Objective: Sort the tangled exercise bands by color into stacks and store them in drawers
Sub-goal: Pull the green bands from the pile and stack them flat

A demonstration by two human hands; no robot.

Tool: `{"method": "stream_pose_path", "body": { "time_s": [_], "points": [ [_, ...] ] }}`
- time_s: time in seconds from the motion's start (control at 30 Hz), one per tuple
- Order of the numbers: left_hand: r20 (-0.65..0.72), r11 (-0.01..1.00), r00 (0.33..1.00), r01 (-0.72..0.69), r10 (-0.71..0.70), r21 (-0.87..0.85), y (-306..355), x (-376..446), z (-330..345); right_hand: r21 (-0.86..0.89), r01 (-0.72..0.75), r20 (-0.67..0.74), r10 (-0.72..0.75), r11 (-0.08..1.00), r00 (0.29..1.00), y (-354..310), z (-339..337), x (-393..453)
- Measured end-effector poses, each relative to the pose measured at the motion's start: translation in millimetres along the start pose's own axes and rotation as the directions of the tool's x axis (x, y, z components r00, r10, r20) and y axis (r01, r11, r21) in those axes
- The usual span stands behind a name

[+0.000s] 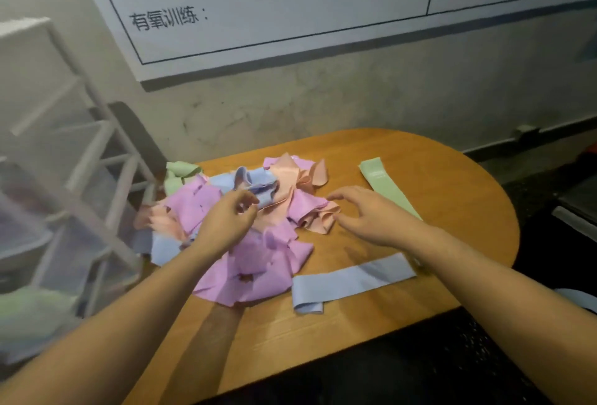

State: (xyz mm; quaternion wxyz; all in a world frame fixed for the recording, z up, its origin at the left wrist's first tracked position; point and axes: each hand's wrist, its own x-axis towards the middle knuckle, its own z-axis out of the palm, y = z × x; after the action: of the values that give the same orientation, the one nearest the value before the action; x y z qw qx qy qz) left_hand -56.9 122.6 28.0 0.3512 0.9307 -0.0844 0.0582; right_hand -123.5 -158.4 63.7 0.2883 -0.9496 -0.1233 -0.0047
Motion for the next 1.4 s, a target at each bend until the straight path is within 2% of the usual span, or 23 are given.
{"method": "stream_pose_path", "body": {
  "time_s": [0.17, 0.23, 0.4, 0.63, 0.73, 0.93, 1.07, 1.23, 1.3, 1.4],
  "points": [
    [-0.137, 0.998, 0.990, 0.043, -0.036, 0.045, -42.1, -27.4, -31.4, -0.027, 0.098, 0.045, -0.097, 0.995, 0.994, -37.6, 24.5, 28.3],
    [-0.208, 0.996, 0.978, 0.023, -0.004, 0.088, -56.3, -38.7, -33.2, -0.039, 0.149, 0.054, -0.147, 0.988, 0.988, -49.8, 34.9, 43.2],
    [-0.252, 0.988, 0.968, 0.045, -0.006, 0.150, -80.9, -44.1, -29.6, 0.024, 0.172, 0.042, -0.173, 0.985, 0.984, -78.9, 58.2, 79.7],
    [-0.268, 0.996, 0.963, 0.051, -0.029, 0.075, -85.2, 1.6, -30.7, 0.070, 0.188, 0.062, -0.192, 0.980, 0.979, -89.4, 85.5, 128.0],
    [-0.270, 0.995, 0.963, 0.045, -0.018, 0.094, -84.9, 32.6, -29.6, 0.079, 0.190, 0.062, -0.195, 0.979, 0.979, -90.0, 94.9, 153.0],
    [-0.282, 0.963, 0.951, 0.186, -0.126, 0.196, -107.0, 79.0, -35.5, 0.104, 0.207, 0.048, -0.213, 0.973, 0.976, -83.6, 115.6, 203.3],
    [-0.157, 0.919, 0.956, 0.283, -0.248, 0.274, -132.8, 70.3, -27.1, 0.092, 0.250, 0.063, -0.256, 0.964, 0.965, -83.7, 127.3, 239.1],
    [-0.265, 0.879, 0.934, 0.324, -0.239, 0.350, -145.4, 43.1, -20.0, 0.044, 0.334, 0.119, -0.337, 0.941, 0.934, -93.8, 148.6, 280.5],
    [-0.304, 0.872, 0.913, 0.368, -0.273, 0.322, -146.2, 35.3, -18.5, 0.050, 0.362, 0.124, -0.365, 0.931, 0.923, -104.5, 160.3, 295.0],
    [-0.387, 0.903, 0.854, 0.417, -0.348, 0.108, -152.6, 17.6, -9.8, 0.056, 0.382, 0.164, -0.386, 0.922, 0.908, -125.2, 179.2, 312.9]
  ]
}}
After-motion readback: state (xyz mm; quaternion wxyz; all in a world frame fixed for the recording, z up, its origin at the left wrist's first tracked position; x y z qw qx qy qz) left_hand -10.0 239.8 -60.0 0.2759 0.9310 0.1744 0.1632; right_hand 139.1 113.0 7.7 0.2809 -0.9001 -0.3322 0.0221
